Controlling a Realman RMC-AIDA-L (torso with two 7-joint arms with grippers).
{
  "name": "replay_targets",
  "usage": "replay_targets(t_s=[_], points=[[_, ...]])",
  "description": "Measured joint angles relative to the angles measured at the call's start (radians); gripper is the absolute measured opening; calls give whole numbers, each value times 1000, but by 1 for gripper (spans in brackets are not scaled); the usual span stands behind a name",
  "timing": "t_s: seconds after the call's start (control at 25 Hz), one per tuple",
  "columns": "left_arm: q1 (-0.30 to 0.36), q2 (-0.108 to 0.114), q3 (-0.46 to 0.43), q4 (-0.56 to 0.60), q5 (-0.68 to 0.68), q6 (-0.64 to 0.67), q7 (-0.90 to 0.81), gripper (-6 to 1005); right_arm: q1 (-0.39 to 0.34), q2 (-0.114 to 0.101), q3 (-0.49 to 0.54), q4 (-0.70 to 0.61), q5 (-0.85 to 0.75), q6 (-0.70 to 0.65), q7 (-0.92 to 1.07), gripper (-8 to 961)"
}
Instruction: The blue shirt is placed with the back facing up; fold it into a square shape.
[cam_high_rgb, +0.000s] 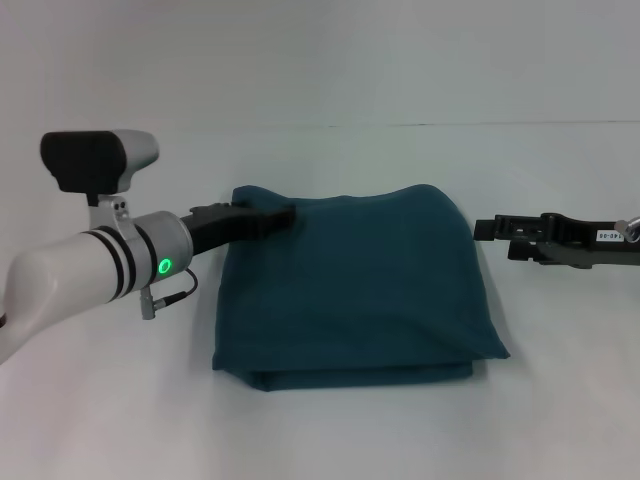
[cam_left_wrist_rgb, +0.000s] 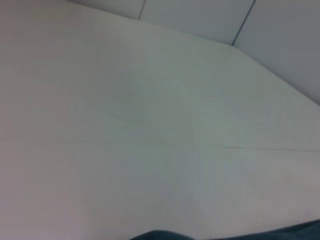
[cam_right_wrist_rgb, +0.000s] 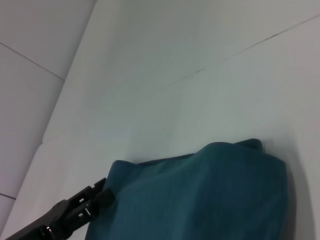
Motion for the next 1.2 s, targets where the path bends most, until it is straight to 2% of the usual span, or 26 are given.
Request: replay_targets(t_s=[0.24, 0.68, 0.88, 1.0, 1.2], points=[[-6, 0, 48, -1, 5, -22, 2, 704, -3, 1, 5, 0, 0, 1, 0, 916], [-8, 1, 46, 7, -4, -34, 2, 465, -5, 0, 9, 0, 0, 4, -3, 915], [-9, 1, 42, 8, -5, -38, 1, 251, -6, -1, 9, 0, 0, 8, -1, 915], [-10, 1, 41, 8, -5, -38, 1, 34, -7, -1, 9, 0, 0, 11, -2, 915], [-11, 2, 35, 9, -6, -38, -1, 2, -8, -1, 9, 2, -2, 15, -3, 914]])
